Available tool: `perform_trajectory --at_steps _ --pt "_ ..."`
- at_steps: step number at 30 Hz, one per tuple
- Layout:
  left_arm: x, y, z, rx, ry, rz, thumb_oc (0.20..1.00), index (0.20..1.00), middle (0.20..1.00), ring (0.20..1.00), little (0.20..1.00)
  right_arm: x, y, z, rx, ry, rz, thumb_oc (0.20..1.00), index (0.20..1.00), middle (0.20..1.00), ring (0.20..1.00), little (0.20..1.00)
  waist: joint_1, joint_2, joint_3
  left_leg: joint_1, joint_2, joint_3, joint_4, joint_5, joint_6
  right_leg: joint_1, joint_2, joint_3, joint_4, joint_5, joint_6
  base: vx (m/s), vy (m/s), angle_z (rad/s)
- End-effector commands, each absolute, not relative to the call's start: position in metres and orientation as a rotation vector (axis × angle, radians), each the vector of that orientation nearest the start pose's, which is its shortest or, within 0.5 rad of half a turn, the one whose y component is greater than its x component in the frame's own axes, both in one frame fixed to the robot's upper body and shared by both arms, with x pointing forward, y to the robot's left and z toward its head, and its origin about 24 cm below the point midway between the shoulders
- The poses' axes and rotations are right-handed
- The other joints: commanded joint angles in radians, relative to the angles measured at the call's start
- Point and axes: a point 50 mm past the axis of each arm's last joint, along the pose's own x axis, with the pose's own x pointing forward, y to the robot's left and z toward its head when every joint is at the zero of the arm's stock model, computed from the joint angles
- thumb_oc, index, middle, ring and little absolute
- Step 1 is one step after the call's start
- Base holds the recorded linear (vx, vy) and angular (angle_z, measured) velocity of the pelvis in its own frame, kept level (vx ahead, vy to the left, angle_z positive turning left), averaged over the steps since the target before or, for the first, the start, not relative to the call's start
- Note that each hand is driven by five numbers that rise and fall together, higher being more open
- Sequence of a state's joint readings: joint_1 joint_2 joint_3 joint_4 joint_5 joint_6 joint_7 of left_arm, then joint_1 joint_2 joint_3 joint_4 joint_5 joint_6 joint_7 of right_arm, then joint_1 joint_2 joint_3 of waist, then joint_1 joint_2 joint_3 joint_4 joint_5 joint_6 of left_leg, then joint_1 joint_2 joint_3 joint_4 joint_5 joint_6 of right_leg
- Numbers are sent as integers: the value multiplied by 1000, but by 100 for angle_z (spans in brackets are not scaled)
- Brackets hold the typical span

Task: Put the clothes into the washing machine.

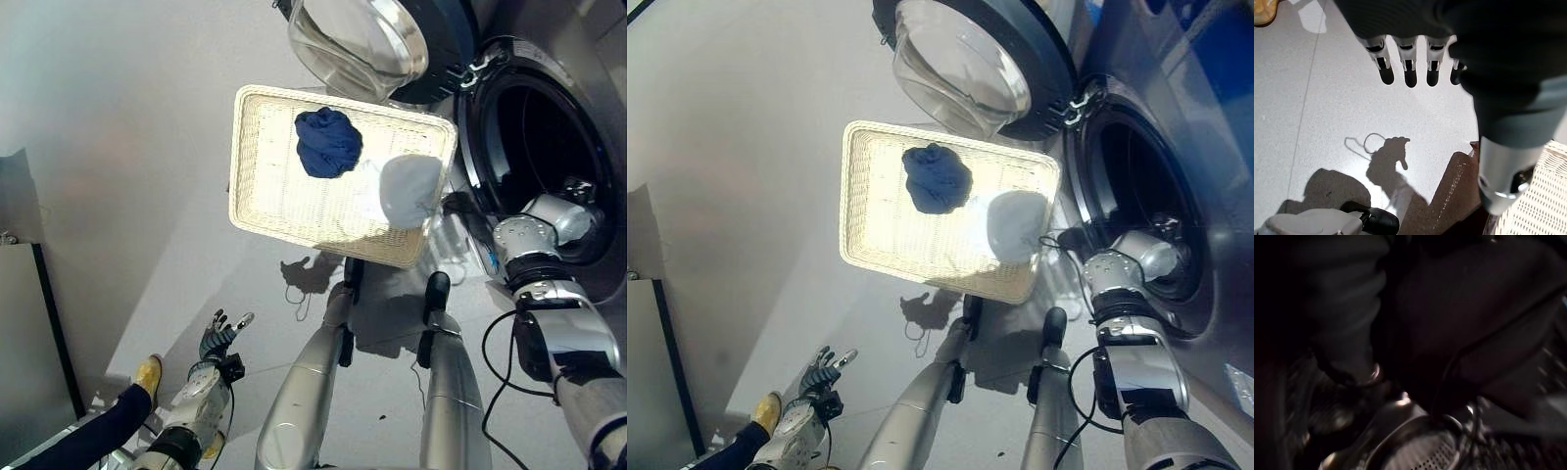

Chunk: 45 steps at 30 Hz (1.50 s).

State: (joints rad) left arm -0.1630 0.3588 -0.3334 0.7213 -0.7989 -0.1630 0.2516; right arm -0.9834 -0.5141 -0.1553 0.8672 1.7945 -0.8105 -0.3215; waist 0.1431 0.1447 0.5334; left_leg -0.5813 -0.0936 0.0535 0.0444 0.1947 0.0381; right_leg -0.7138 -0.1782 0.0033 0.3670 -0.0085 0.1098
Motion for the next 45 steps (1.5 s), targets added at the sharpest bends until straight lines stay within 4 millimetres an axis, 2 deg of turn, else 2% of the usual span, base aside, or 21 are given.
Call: perform_trajectory --at_steps 1,3,5,7,9,13,16,18,20,21,22,24,25,26,29,33,38,41,45 --pt "232 218 -75 -210 557 329 1000 1000 1000 1000 1000 321 -397 255 1531 -897 -538 1000 1000 1000 1000 1000 -113 66 -13 -48 0 -47 137 -85 -82 23 106 -88 -74 48 -73 12 -61 2" --pt "233 215 -74 -186 561 303 1000 1000 1000 1000 1000 348 -358 247 1460 -736 -348 1000 1000 1000 1000 1000 -107 65 -13 -55 -1 -46 139 -82 -82 21 106 -95 -76 49 -76 10 -60 -2" --pt "233 214 -74 -183 555 299 1000 1000 1000 1000 1000 363 -324 239 1362 -635 -229 1000 1000 1000 1000 1000 -104 60 -13 -62 3 -44 132 -79 -81 20 110 -97 -85 52 -76 -12 -38 -13" --pt "232 214 -75 -189 550 312 1000 1000 1000 1000 1000 372 -302 230 1320 -579 -134 1000 1000 1000 1000 1000 -103 53 -13 -69 6 -39 126 -77 -81 15 115 -98 -94 56 -77 -17 -4 -18" --pt "232 212 -76 -196 539 326 1000 1000 1000 1000 1000 376 -288 221 1232 -544 -82 1000 1000 1000 1000 1000 -102 48 -13 -73 8 -36 119 -75 -80 10 119 -98 -100 58 -77 -34 15 -18" --pt "234 210 -74 -223 493 350 1000 1000 1000 1000 1000 378 -273 216 1031 -541 -105 1000 1000 1000 1000 1000 -103 41 -13 -80 12 -31 101 -67 -79 0 129 -95 -113 68 -78 -55 31 -14" --pt "239 210 -64 -257 403 385 1000 1000 1000 1000 1000 375 -265 210 777 -538 -201 1000 1000 1000 1000 1000 -105 34 -13 -73 11 -28 87 -71 -77 3 134 -95 -123 65 -76 -53 62 -8" --pt "244 214 -55 -265 325 430 1000 1000 1000 1000 1000 374 -261 206 710 -521 -224 1000 1000 1000 1000 1000 -104 30 -13 -83 13 -26 81 -58 -77 -4 135 -95 -137 83 -77 -58 76 -3" --pt "248 219 -40 -225 216 506 1000 1000 1000 1000 1000 370 -259 191 673 -490 -259 1000 1000 1000 1000 1000 -105 23 -13 -85 12 -27 76 -58 -77 -4 134 -97 -146 89 -75 -42 57 0" --pt "251 223 -27 -165 140 551 1000 1000 1000 1000 1000 367 -256 176 661 -456 -273 1000 1000 1000 1000 1000 -106 16 -13 -77 10 -29 77 -68 -76 4 132 -97 -147 82 -72 -31 25 2" --pt "252 223 -25 -157 129 558 1000 1000 1000 1000 1000 366 -256 175 661 -456 -273 1000 1000 1000 1000 1000 -106 15 -13 -84 10 -29 76 -59 -75 -1 132 -97 -152 92 -73 -46 24 5" --pt "263 227 7 5 -44 622 1000 1000 1000 1000 1000 359 -250 147 647 -392 -295 1000 1000 1000 1000 1000 -108 -1 -13 -87 8 -33 76 -59 -73 0 129 -96 -165 106 -70 -59 17 6" --pt "264 227 12 26 -67 632 1000 1000 1000 1000 1000 357 -248 142 643 -381 -295 1000 1000 1000 1000 1000 -109 -4 -13 -86 9 -32 77 -59 -73 1 128 -96 -167 108 -69 -34 15 8" --pt "267 227 20 60 -108 647 1000 1000 1000 1000 1000 354 -243 133 643 -360 -294 1000 1000 1000 1000 1000 -112 -9 -13 -85 8 -33 76 -60 -72 2 129 -94 -171 112 -68 -41 38 7" --pt "279 226 55 251 -282 683 1000 1000 1000 1000 1000 340 -220 91 604 -229 -274 1000 1000 1000 1000 1000 -131 -37 -13 -77 6 -33 82 -69 -70 11 128 -82 -187 127 -65 -39 67 2" --pt "293 229 77 323 -330 679 1000 1000 1000 1000 1000 327 -201 64 528 -129 -228 1000 1000 1000 1000 1000 -160 -58 -13 -71 8 -22 93 -78 -71 12 126 -65 -202 146 -59 -21 118 1" --pt "323 238 95 304 -243 659 1000 1000 1000 1000 1000 318 -175 42 408 -5 -121 1000 1000 1000 1000 1000 -218 -87 -13 -61 11 14 111 -93 -73 16 132 -28 -227 167 -52 -15 155 -13" --pt "338 246 100 259 -153 644 1000 1000 1000 1000 1000 314 -167 38 350 23 -56 1000 1000 1000 1000 1000 -246 -100 -13 -59 16 42 129 -112 -74 14 132 -18 -232 168 -46 -3 165 -14" --pt "351 255 109 208 -86 658 1000 1000 1000 1000 1000 310 -157 44 341 -2 29 1000 1000 1000 1000 1000 -284 -116 -13 -77 15 81 157 -123 -73 -11 132 -4 -234 180 -42 14 114 -20"
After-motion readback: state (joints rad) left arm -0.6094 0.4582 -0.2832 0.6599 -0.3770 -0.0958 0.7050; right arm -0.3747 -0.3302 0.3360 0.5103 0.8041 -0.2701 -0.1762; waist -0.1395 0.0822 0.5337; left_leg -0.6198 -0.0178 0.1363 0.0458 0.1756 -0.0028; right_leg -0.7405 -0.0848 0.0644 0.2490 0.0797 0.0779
